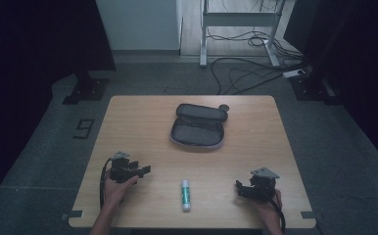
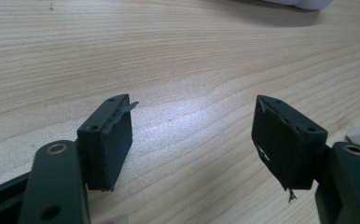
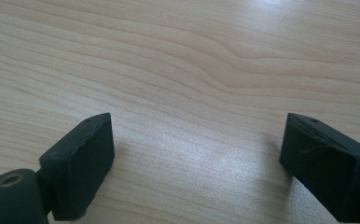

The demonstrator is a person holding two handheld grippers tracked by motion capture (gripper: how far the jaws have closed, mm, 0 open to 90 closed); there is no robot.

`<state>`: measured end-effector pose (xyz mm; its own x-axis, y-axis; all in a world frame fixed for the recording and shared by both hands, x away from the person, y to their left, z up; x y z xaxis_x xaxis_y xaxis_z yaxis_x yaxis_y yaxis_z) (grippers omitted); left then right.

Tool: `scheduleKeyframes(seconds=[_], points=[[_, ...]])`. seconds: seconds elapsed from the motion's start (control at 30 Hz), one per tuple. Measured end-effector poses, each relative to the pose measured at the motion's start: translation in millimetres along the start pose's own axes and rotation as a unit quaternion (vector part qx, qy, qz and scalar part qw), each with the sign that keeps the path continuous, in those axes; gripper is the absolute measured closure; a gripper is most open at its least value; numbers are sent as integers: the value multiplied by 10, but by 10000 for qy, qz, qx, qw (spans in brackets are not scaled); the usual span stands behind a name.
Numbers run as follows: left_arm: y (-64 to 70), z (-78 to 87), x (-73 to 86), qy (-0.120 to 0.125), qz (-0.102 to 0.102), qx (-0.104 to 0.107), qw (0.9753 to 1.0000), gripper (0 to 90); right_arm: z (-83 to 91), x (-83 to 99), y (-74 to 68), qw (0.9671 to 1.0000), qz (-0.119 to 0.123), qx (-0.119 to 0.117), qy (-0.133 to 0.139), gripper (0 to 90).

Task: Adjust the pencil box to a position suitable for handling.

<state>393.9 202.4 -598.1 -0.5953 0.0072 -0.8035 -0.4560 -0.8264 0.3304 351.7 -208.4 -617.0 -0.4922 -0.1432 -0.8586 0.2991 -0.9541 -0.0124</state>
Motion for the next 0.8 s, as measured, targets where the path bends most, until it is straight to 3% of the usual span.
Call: scheduleKeyframes(seconds=[0.8], points=[[-24,4,0,-7,55,-19,10000,291,8,-6,4,10000,-17,24,47,133]])
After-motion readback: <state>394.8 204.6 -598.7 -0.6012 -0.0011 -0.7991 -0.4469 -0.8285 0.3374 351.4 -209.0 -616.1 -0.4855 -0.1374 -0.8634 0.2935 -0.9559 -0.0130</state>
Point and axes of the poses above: each handheld gripper's, and its own axes: z roughly backward along the jaws, x roughly out of its underside, y roughly to its right, the point moved 9 cm from there along -z, roughly forward along the jaws, and after that the axes turned 12 degrees about y, right-handed, at the moved point
